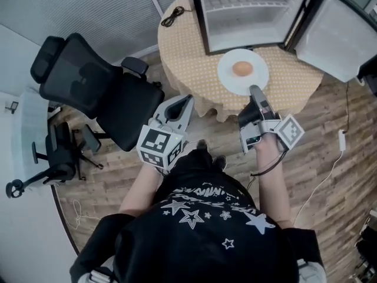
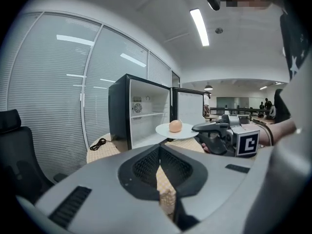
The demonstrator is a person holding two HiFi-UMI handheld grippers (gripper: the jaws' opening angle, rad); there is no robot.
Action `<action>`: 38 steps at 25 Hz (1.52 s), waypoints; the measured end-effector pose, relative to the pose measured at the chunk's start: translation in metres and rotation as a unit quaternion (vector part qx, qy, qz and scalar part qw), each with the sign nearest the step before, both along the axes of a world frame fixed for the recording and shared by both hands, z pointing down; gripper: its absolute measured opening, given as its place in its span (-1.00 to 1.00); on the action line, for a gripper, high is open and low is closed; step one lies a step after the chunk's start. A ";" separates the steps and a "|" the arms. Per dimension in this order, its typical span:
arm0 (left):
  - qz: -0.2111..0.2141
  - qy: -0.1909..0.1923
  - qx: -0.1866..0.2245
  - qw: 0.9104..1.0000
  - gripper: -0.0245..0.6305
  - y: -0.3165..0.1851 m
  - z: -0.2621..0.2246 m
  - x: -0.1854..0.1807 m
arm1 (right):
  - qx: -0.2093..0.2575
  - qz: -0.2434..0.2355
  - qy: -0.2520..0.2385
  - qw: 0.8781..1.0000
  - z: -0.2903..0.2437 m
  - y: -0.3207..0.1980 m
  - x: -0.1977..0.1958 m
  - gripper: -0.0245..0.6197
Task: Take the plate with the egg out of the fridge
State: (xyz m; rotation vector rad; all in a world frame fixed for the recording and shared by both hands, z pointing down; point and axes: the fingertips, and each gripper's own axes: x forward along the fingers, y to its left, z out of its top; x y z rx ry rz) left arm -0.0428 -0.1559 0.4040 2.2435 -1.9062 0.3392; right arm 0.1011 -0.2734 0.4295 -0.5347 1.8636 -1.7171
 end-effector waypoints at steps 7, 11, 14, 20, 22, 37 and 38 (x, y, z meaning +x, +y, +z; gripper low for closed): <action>0.035 0.000 0.007 0.999 -0.91 -0.013 -0.004 0.023 | 0.028 0.020 0.018 0.999 -0.008 0.003 0.017 -0.74; 0.045 -0.004 0.014 0.999 -0.91 -0.008 -0.007 0.019 | 0.023 0.030 0.016 0.999 -0.006 0.007 0.015 -0.74; 0.037 0.003 0.012 0.999 -0.91 0.009 -0.006 0.001 | 0.017 0.040 0.014 0.999 -0.009 0.025 0.006 -0.74; 0.040 0.016 0.021 0.999 -0.91 0.048 -0.008 -0.029 | 0.017 0.062 0.024 0.998 -0.012 0.070 -0.009 -0.75; 0.044 0.019 0.025 0.999 -0.91 0.062 -0.011 -0.036 | 0.019 0.067 0.027 0.997 -0.017 0.086 -0.014 -0.75; 0.094 0.045 0.029 0.994 -0.91 0.164 -0.012 -0.069 | 0.017 0.100 0.038 0.994 -0.026 0.213 -0.040 -0.76; 0.098 0.045 0.028 0.994 -0.91 0.168 -0.011 -0.070 | 0.015 0.102 0.039 0.994 -0.024 0.218 -0.042 -0.76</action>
